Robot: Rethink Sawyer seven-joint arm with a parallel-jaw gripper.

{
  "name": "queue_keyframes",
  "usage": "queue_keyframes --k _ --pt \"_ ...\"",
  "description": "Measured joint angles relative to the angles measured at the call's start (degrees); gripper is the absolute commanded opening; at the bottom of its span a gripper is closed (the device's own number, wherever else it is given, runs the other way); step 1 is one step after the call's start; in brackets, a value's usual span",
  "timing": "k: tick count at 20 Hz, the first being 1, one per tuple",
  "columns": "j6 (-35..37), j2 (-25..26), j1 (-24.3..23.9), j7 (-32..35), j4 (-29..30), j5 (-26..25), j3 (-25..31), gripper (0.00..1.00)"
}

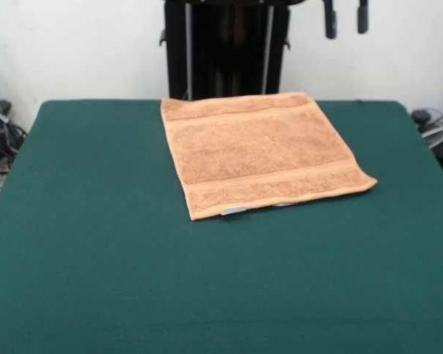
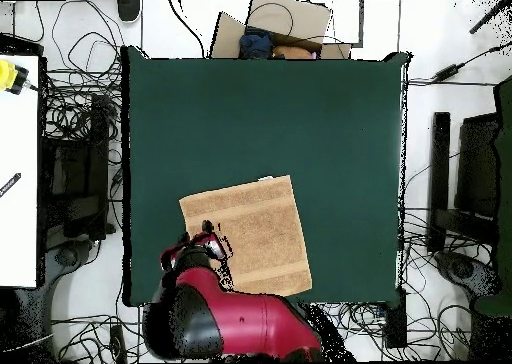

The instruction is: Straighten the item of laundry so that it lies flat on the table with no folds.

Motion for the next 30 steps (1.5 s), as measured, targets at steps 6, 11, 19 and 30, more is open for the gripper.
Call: queue_keyframes --k 6,11,19,30 --pt "2.4 -0.4 1.7 0.0 -1.7 0.7 -0.1 1.00" --pt "3.9 0.0 3.5 0.0 -3.7 0.7 -0.5 1.00" --pt "6.8 0.0 4.8 0.0 -7.0 0.7 -0.9 1.00" --pt "20.4 -0.7 9.8 0.0 -14.8 0.5 -4.6 1.00"
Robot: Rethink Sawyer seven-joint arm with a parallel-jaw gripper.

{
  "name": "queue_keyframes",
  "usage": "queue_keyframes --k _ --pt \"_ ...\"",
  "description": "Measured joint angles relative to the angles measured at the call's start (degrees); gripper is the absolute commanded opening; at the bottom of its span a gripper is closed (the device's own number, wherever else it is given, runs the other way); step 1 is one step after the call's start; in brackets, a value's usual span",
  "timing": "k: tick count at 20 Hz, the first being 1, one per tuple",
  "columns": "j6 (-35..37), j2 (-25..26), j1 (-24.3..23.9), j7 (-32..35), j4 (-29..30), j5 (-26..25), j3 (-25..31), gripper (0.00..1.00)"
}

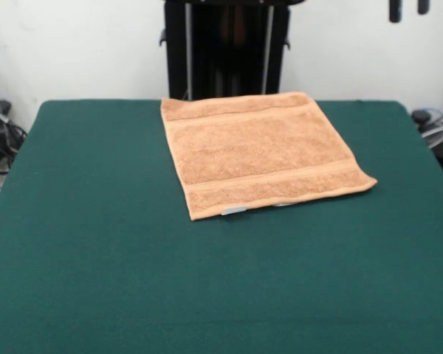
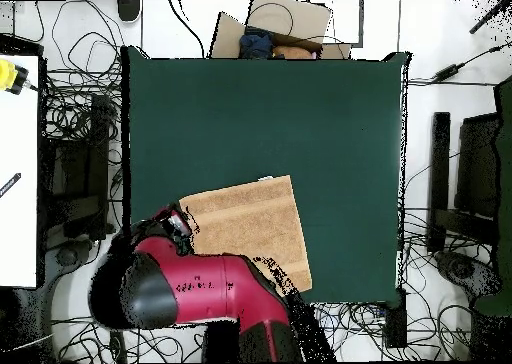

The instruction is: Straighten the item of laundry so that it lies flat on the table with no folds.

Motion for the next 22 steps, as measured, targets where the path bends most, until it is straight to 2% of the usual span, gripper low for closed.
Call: queue_keyframes --k 5,22 --pt "2.2 -0.6 1.0 0.0 -2.6 0.0 -0.5 1.00" --pt "2.2 -0.2 2.2 0.0 -7.3 0.0 -3.2 1.00"
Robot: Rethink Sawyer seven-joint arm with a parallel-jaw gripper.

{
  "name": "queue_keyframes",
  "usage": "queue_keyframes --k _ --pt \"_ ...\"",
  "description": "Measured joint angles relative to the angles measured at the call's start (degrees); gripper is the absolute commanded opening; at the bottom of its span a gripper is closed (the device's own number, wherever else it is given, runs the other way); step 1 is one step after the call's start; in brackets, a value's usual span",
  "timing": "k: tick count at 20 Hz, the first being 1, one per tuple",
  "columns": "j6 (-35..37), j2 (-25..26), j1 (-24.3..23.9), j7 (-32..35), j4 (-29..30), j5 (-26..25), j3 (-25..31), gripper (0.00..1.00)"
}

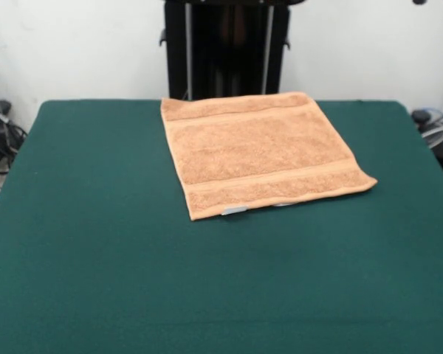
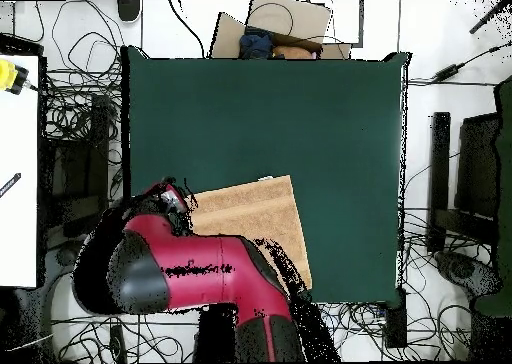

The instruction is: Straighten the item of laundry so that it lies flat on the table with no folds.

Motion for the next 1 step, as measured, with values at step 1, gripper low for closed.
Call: queue_keyframes --k 1 --pt "0.0 0.0 0.2 0.0 -0.3 0.0 -0.1 1.00"
